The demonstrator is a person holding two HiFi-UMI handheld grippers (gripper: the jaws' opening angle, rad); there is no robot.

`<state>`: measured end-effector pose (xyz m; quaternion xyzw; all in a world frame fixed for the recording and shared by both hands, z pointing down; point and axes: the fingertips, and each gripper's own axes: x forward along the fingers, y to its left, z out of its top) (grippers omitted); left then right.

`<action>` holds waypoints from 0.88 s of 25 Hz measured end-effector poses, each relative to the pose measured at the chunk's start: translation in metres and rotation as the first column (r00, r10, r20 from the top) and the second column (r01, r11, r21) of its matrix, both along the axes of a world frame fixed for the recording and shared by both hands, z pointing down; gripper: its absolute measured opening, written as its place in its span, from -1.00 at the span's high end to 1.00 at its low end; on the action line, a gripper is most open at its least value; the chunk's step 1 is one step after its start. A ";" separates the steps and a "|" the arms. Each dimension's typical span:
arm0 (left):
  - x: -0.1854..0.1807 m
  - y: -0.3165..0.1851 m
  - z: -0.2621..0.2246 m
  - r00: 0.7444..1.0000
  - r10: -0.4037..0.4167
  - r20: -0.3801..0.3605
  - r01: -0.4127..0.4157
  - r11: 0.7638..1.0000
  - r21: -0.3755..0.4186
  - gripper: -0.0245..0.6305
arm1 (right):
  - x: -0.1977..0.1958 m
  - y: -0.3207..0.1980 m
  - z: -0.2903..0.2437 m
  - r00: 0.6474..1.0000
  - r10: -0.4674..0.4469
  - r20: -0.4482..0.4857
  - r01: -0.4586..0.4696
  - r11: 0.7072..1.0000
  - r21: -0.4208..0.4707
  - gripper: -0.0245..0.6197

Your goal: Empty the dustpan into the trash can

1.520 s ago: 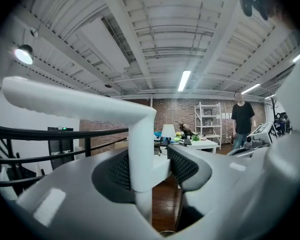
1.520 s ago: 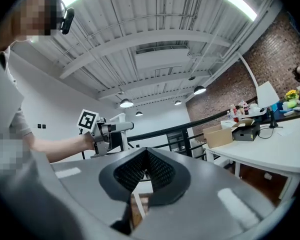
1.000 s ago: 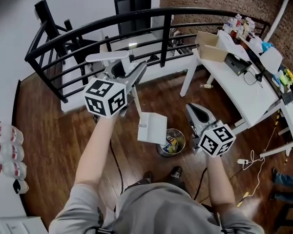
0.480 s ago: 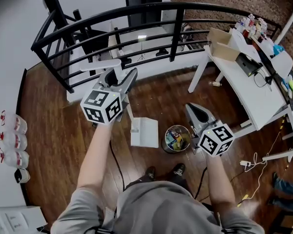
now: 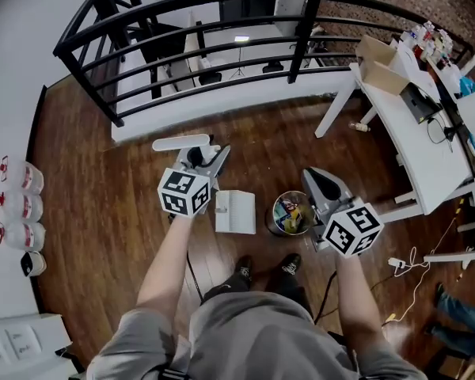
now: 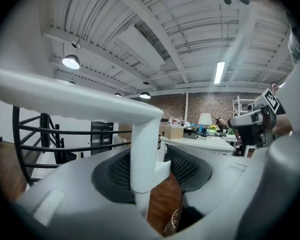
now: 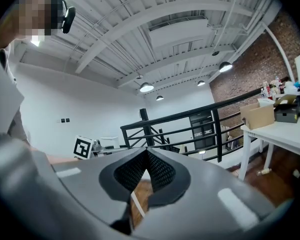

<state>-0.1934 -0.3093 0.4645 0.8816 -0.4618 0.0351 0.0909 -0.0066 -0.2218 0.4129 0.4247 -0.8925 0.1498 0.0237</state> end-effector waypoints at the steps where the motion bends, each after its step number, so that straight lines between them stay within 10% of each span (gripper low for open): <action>1: -0.001 0.001 0.013 1.000 -0.005 0.002 0.005 1.000 -0.014 0.32 | -0.002 0.000 0.004 1.000 -0.002 -0.003 0.002 1.000 -0.008 0.92; 22: 0.026 -0.032 0.151 1.000 -0.028 0.008 0.029 0.995 -0.097 0.33 | 0.020 0.006 0.060 0.997 0.064 -0.054 -0.071 0.987 -0.142 0.92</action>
